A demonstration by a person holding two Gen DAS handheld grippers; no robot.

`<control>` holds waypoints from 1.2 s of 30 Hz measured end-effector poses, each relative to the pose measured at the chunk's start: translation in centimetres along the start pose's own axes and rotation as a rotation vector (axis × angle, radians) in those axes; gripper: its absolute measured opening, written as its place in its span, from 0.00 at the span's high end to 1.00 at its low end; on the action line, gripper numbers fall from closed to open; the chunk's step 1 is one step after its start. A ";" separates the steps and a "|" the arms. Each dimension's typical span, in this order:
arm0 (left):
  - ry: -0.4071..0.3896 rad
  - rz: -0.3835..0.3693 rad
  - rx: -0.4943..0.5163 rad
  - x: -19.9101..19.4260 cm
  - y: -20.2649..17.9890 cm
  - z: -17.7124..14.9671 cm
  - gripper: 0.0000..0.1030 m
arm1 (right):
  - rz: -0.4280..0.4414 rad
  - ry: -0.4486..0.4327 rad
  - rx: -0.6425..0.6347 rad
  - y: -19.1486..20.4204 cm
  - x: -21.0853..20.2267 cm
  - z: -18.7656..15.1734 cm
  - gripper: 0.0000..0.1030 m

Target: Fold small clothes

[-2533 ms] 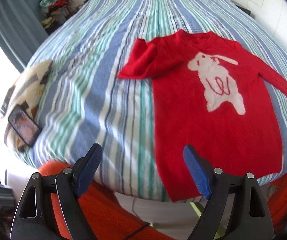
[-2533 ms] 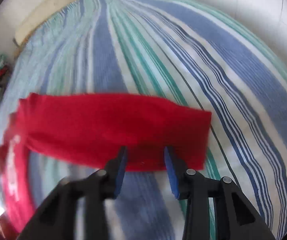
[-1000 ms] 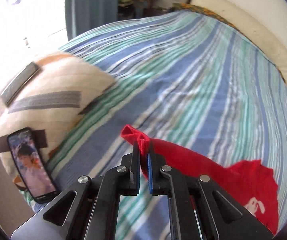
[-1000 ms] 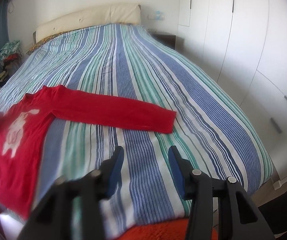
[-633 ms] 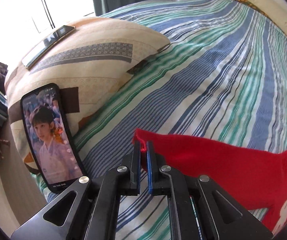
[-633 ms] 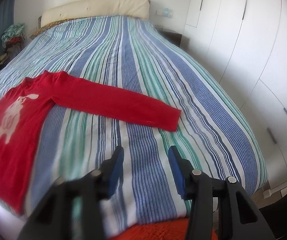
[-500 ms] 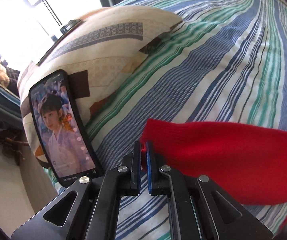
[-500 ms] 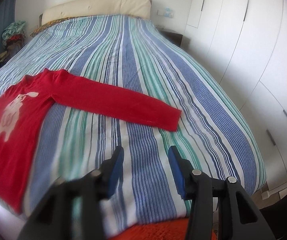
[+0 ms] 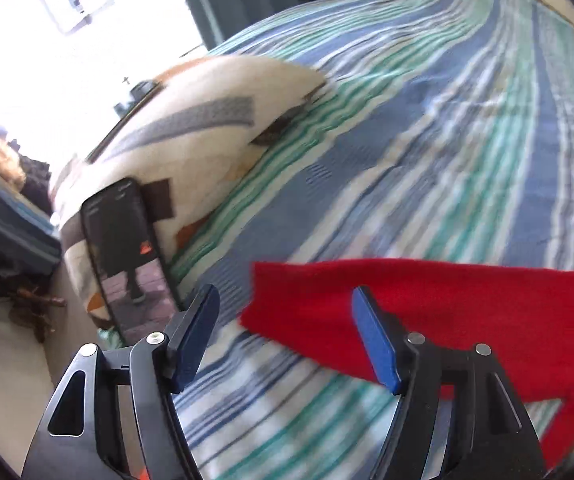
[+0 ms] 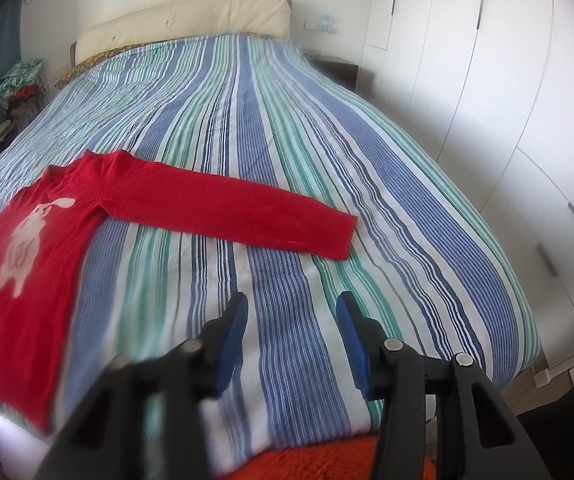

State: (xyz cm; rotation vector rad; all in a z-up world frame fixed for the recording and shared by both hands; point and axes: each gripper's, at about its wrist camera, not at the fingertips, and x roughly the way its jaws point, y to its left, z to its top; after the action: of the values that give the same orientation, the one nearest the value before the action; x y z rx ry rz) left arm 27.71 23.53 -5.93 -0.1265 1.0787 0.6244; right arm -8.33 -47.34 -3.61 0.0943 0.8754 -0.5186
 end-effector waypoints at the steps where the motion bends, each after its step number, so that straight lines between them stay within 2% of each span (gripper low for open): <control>1: -0.011 -0.085 0.049 -0.7 -1.9 0.0 0.31 | 0.000 0.003 -0.001 0.1 0.1 0.1 0.55; 4: 0.010 -0.347 0.218 -1.4 -9.2 -0.3 0.31 | -0.003 0.017 -0.012 0.4 0.4 0.2 0.55; 6: 0.035 -0.460 0.328 -1.7 -14.5 -1.1 0.31 | -0.010 0.028 -0.027 0.8 0.6 0.2 0.55; 7: 0.048 -0.489 0.383 -1.5 -17.1 -1.6 0.31 | -0.014 0.031 -0.034 0.9 0.6 0.2 0.55; 8: 0.047 -0.483 0.426 -1.4 -19.5 -2.0 0.31 | -0.019 0.033 -0.041 1.0 0.7 0.1 0.55; 9: 0.036 -0.446 0.450 -0.7 -21.3 -2.5 0.30 | -0.025 0.035 -0.047 1.2 0.7 0.1 0.55; 11: 0.034 -0.289 0.434 2.2 -22.8 -2.0 0.27 | -0.032 0.040 -0.052 1.2 0.7 0.1 0.55; 12: 0.059 -0.241 0.391 4.1 -22.3 -1.5 0.09 | -0.034 0.043 -0.052 1.3 0.7 0.1 0.55; 13: 0.074 -0.244 0.318 5.5 -20.9 -0.7 0.01 | -0.034 0.046 -0.052 1.3 0.7 0.1 0.55; 15: 0.077 -0.200 0.203 6.8 -17.6 0.4 0.00 | -0.035 0.049 -0.055 1.3 0.8 0.1 0.55; 17: 0.071 -0.149 0.165 7.0 -14.6 1.1 0.00 | -0.035 0.045 -0.054 1.2 0.7 0.1 0.55; 20: 0.004 -0.087 0.229 5.2 -11.8 1.1 0.04 | -0.027 0.032 -0.028 0.7 0.7 0.3 0.55; 22: -0.038 -0.116 0.286 3.5 -10.7 0.4 0.04 | -0.017 0.030 -0.005 0.4 0.7 0.4 0.55; 24: -0.044 -0.142 0.306 2.8 -9.9 -0.5 0.03 | -0.008 0.027 0.004 0.4 0.7 0.4 0.55; 26: -0.012 -0.120 0.302 4.2 -8.9 -1.3 0.03 | -0.008 0.021 -0.003 0.5 0.6 0.3 0.55; 28: 0.085 -0.060 0.264 7.4 -7.6 -2.0 0.02 | -0.013 0.022 -0.014 0.8 0.5 0.2 0.55; 30: 0.150 -0.140 0.115 8.9 -4.5 -2.4 0.00 | -0.015 0.022 -0.023 0.9 0.4 0.1 0.55; 32: 0.176 -0.144 0.025 9.0 -2.5 -2.2 0.00 | -0.017 0.019 -0.027 1.0 0.2 0.0 0.55; 36: 0.141 -0.075 0.084 7.8 -1.7 -1.6 0.02 | -0.025 0.008 -0.033 1.0 -0.1 -0.2 0.55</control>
State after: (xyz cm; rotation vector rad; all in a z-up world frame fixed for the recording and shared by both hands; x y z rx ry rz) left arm 29.82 24.74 -13.68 -0.1391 1.2292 0.5074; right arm -8.07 -46.39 -3.77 0.0547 0.8936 -0.5275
